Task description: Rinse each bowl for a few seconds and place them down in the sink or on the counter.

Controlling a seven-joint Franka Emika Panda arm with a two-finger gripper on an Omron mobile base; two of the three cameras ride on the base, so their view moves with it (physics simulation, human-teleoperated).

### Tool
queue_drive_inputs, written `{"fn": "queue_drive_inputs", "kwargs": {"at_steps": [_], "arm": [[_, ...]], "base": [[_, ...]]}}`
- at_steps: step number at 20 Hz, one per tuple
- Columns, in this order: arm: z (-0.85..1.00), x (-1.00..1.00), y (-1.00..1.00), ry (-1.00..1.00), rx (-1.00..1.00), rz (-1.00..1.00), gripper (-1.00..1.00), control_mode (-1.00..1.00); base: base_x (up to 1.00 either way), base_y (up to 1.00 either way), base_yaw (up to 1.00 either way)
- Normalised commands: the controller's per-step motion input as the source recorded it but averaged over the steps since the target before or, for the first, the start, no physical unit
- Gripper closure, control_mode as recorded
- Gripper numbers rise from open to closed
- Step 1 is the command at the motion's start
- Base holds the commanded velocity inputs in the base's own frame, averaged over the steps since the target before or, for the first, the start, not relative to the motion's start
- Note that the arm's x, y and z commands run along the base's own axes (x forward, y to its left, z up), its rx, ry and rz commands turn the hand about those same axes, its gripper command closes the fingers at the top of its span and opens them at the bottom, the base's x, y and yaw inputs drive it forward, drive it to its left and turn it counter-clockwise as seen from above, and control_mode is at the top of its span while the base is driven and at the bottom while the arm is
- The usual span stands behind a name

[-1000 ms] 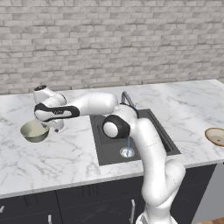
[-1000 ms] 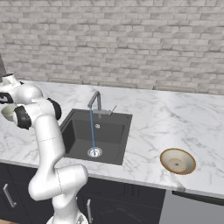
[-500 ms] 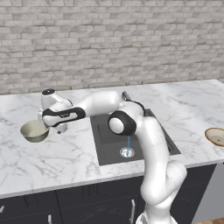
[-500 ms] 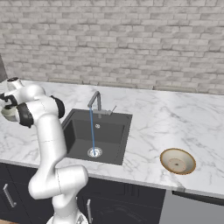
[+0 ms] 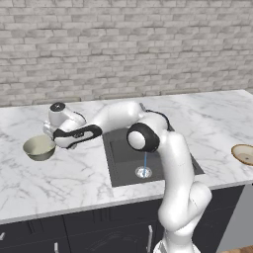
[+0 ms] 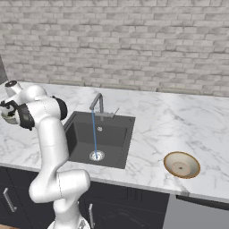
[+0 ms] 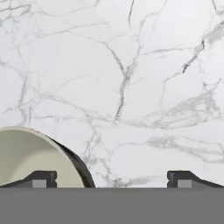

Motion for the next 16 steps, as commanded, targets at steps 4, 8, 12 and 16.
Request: {"fn": "queue_drive_inputs", "kwargs": {"at_steps": [4,8,12,16], "arm": [[0.08,0.01,0.04,-0.06,0.06,0.0,-1.0,-1.0],[0.0,0.05,0.05,-0.01,0.09,0.01,-1.0,-1.0],[0.0,0.06,0.01,0.0,0.09,0.01,-1.0,-1.0],[0.0,0.12,0.05,0.0,0.08,0.03,-1.0,-1.0]], "base": [[0.0,0.0,0.0],[0.0,0.0,0.0],[0.0,0.0,0.0],[0.0,0.0,0.0]]}}
